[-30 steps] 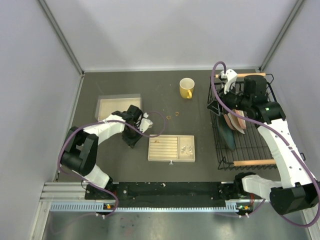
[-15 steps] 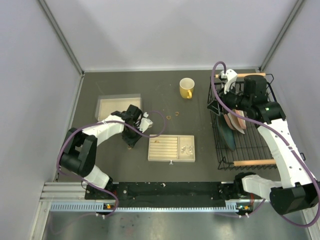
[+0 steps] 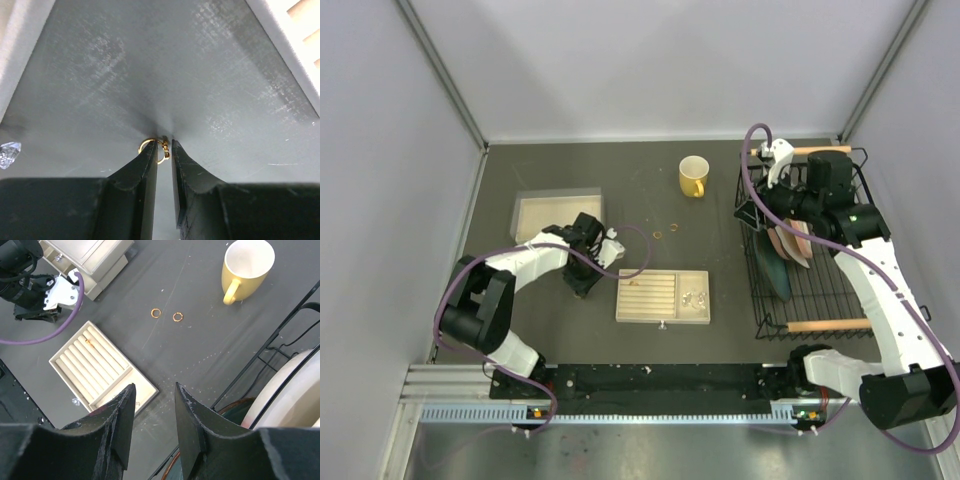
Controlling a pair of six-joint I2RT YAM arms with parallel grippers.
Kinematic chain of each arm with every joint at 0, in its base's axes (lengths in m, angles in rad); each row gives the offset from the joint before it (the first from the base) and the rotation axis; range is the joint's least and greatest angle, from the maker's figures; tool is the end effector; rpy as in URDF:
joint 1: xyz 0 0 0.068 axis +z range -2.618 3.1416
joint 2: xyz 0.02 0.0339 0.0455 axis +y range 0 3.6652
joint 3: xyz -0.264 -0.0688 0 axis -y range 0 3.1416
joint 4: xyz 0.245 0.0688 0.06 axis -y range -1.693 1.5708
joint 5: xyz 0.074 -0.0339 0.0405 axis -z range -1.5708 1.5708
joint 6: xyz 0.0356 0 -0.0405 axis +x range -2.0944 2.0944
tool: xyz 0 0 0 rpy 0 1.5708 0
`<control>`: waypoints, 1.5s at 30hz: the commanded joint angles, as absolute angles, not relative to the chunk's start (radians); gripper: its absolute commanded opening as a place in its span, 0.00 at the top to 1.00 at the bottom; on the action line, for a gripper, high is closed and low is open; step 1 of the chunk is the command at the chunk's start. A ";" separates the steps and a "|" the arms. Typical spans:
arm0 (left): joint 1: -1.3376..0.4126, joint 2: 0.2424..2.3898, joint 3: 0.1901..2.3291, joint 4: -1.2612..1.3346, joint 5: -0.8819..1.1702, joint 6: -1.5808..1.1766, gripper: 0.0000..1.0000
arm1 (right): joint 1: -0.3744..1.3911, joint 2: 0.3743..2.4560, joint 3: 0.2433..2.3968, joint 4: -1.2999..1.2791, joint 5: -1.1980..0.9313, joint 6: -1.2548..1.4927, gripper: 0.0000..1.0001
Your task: Organize the mixed jewelry
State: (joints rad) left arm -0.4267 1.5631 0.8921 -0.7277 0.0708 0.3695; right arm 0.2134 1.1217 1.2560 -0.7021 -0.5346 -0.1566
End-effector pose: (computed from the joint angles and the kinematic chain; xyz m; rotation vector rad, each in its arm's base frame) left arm 0.2410 -0.1123 0.1643 1.1596 2.7338 -0.1124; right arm 0.2193 0.0661 0.3873 -0.6911 1.9915 0.6031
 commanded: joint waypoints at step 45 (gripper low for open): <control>-0.431 1.505 0.861 -0.752 0.094 0.437 0.73 | 0.204 1.111 1.243 -0.670 -0.522 -0.167 0.63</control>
